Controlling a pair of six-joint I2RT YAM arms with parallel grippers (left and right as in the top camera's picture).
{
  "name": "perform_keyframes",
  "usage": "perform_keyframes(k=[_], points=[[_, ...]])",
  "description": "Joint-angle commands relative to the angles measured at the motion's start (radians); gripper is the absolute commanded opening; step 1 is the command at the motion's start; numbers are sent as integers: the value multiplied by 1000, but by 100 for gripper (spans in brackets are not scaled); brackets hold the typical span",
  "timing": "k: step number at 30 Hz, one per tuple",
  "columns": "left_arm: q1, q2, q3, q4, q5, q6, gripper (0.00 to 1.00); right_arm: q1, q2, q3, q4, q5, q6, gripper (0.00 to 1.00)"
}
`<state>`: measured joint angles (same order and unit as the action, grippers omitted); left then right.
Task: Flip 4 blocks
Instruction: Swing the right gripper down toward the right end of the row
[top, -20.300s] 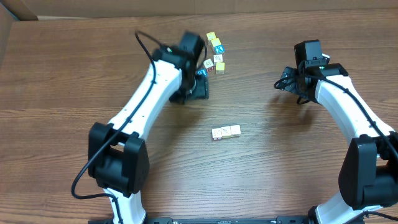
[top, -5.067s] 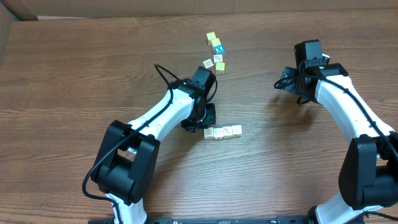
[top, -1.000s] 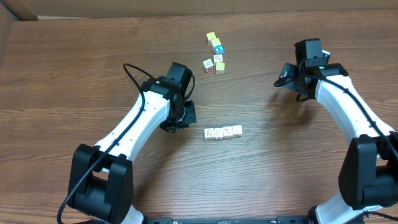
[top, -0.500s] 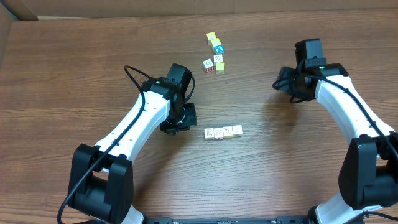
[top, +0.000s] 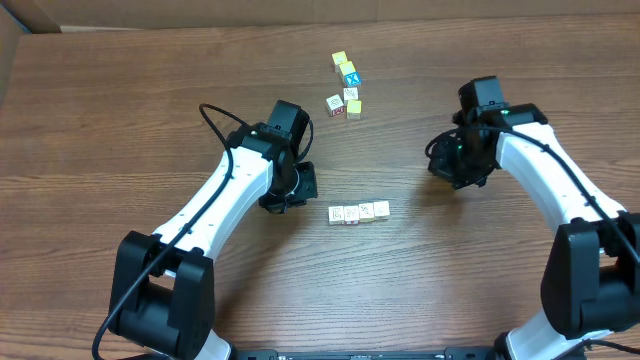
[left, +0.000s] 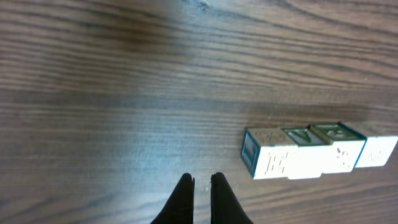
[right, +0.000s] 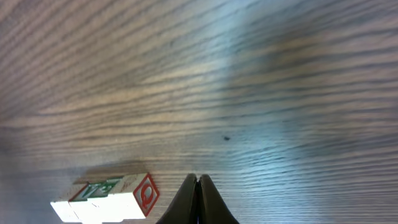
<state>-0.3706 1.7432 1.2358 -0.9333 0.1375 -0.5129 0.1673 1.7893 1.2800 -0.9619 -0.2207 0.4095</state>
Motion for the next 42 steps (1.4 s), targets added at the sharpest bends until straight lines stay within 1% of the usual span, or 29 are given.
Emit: perform_keyframes(k=[1, 8, 12, 17, 24, 31, 42], points=[[3, -9, -39, 15, -14, 21, 5, 27, -7, -36, 12, -17, 16, 4], [3, -9, -70, 41, -14, 14, 4, 92, -7, -95, 89, -9, 129, 4], [3, -7, -101, 66, -14, -34, 4, 152, -7, -145, 152, 43, 220, 4], [3, -2, -135, 107, -13, -53, 4, 214, -7, -190, 208, 100, 303, 4], [-10, -2, -170, 162, -6, -79, 4, 264, -7, -202, 243, 101, 303, 4], [-55, 5, -170, 205, -7, -79, 5, 265, -7, -202, 242, 100, 302, 4], [-84, 5, -170, 206, -14, -94, 4, 265, -7, -241, 252, 105, 302, 4]])
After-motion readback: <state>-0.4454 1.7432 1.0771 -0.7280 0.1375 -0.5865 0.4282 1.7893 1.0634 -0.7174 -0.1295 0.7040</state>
